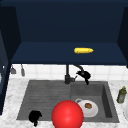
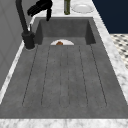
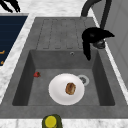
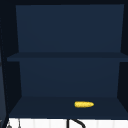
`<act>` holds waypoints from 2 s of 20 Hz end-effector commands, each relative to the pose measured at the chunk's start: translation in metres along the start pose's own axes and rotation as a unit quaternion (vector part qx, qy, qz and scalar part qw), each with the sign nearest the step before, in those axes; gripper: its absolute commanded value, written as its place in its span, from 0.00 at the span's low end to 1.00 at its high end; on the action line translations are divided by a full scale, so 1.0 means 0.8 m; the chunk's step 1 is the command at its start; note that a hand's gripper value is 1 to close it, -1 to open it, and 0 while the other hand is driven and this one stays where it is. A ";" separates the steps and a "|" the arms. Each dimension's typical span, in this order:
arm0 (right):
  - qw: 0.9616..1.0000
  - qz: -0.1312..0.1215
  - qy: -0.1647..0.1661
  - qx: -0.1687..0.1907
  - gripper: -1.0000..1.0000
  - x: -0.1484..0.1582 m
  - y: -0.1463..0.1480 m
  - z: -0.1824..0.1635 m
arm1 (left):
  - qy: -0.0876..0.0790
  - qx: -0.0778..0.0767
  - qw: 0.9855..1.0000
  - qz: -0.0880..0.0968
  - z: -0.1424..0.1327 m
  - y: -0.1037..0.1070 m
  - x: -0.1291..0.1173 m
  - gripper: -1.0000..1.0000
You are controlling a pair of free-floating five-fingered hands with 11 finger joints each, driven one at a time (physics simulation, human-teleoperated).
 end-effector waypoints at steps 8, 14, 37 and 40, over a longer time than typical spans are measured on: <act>1.000 0.005 0.014 0.002 0.00 -0.010 0.056 -0.114 | 0.000 0.000 1.000 0.000 0.000 0.000 0.000 0.50; 0.998 0.045 0.022 -0.034 0.00 -0.011 0.090 -0.124 | 0.000 0.000 1.000 0.000 0.000 0.000 0.000 0.50; 0.998 -0.023 0.064 -0.017 0.00 0.046 0.085 -0.076 | 0.000 0.000 1.000 0.000 0.000 0.000 0.000 0.50; 0.998 -0.032 0.062 -0.005 0.00 0.035 0.075 -0.089 | 0.000 0.000 1.000 0.000 0.000 0.000 0.000 0.50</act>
